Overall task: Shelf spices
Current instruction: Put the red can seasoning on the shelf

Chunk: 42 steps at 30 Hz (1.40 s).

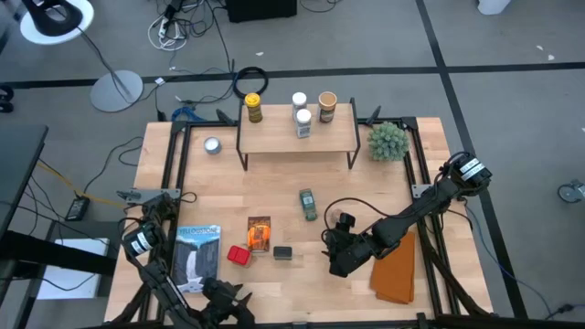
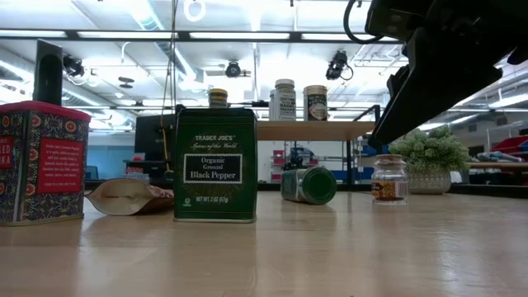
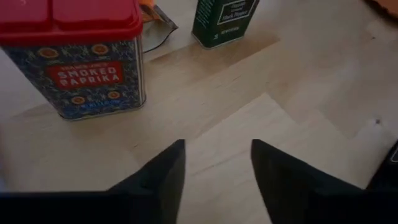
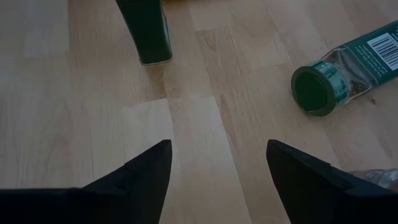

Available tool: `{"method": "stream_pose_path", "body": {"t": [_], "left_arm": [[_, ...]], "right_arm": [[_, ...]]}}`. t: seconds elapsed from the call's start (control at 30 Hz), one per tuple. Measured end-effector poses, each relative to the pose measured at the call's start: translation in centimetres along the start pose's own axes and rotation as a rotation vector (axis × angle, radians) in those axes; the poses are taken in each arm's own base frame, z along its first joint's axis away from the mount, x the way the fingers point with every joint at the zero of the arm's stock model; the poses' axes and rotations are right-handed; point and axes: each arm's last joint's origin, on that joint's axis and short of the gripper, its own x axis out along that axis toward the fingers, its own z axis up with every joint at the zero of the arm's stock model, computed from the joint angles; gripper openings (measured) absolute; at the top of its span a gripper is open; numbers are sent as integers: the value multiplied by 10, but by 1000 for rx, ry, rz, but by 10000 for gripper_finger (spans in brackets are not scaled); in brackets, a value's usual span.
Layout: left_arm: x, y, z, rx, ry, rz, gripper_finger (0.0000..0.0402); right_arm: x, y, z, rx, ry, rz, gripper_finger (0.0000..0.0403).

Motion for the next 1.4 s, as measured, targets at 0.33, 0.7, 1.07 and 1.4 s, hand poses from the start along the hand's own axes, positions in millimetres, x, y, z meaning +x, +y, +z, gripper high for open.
{"method": "stream_pose_path", "body": {"t": [0.33, 0.7, 1.07, 1.4], "left_arm": [[8, 2, 7, 44, 50, 100, 291], [11, 1, 9, 42, 55, 115, 301], [13, 1, 10, 92, 63, 121, 393], [26, -1, 3, 21, -78, -31, 389]], "right_arm": [[0, 2, 2, 14, -23, 17, 258], [0, 4, 5, -5, -46, 33, 252], [0, 4, 5, -3, -49, 35, 251], [0, 4, 6, 2, -56, 40, 248]]}}
